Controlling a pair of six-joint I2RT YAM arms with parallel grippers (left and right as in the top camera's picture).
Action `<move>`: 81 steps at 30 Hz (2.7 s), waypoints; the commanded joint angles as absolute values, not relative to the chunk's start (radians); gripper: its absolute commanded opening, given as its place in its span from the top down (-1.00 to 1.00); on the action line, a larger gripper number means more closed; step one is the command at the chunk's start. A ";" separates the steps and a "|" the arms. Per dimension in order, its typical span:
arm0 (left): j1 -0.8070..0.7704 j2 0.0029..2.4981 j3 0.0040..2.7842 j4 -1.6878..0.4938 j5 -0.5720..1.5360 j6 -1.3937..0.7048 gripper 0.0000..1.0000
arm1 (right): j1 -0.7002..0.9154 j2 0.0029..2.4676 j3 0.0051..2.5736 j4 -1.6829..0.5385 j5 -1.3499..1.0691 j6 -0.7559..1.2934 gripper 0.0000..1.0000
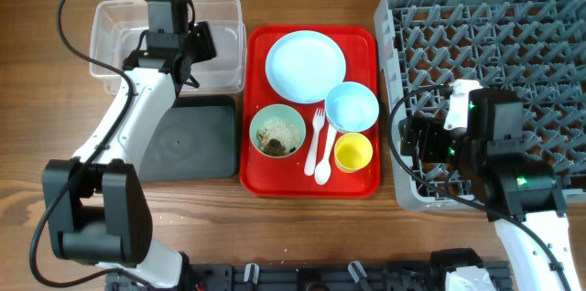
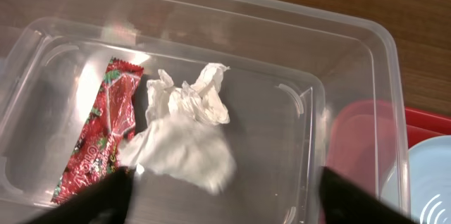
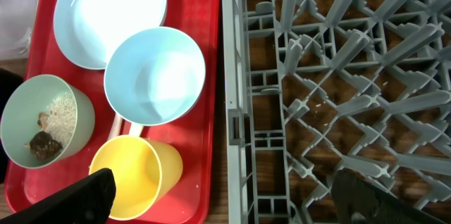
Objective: Sort waste into correct bins and load items into the dishwasher rack
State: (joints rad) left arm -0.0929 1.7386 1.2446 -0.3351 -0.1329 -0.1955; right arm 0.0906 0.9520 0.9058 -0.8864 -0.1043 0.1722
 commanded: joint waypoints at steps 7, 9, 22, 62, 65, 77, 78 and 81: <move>-0.195 1.567 1.245 -0.516 0.006 -0.226 -1.00 | 0.091 0.952 0.923 -0.888 -0.105 0.184 -0.99; -0.265 1.560 1.245 -0.561 0.104 -0.265 -1.00 | 0.091 0.952 0.923 -0.888 -0.105 0.184 -1.00; -0.640 1.823 1.244 -0.648 0.123 -0.591 -0.64 | 0.091 0.952 0.923 -0.900 -0.105 0.185 -0.99; -0.455 1.556 1.244 -0.916 0.109 -0.525 0.92 | 0.091 0.952 0.923 -0.907 -0.105 0.184 -0.99; -0.293 1.549 1.243 -0.918 0.319 -0.370 0.92 | 0.091 0.952 0.923 -0.907 -0.105 0.184 -0.99; 0.244 1.587 1.018 -0.815 1.010 -0.004 0.92 | 0.091 0.952 0.923 -0.910 -0.105 0.185 -0.99; 0.276 1.599 1.003 -0.815 1.069 0.024 0.92 | 0.091 0.952 0.923 -0.910 -0.105 0.185 -0.99; 0.376 1.643 0.970 -0.818 1.261 0.078 0.92 | 0.091 0.952 0.923 -0.910 -0.105 0.184 -1.00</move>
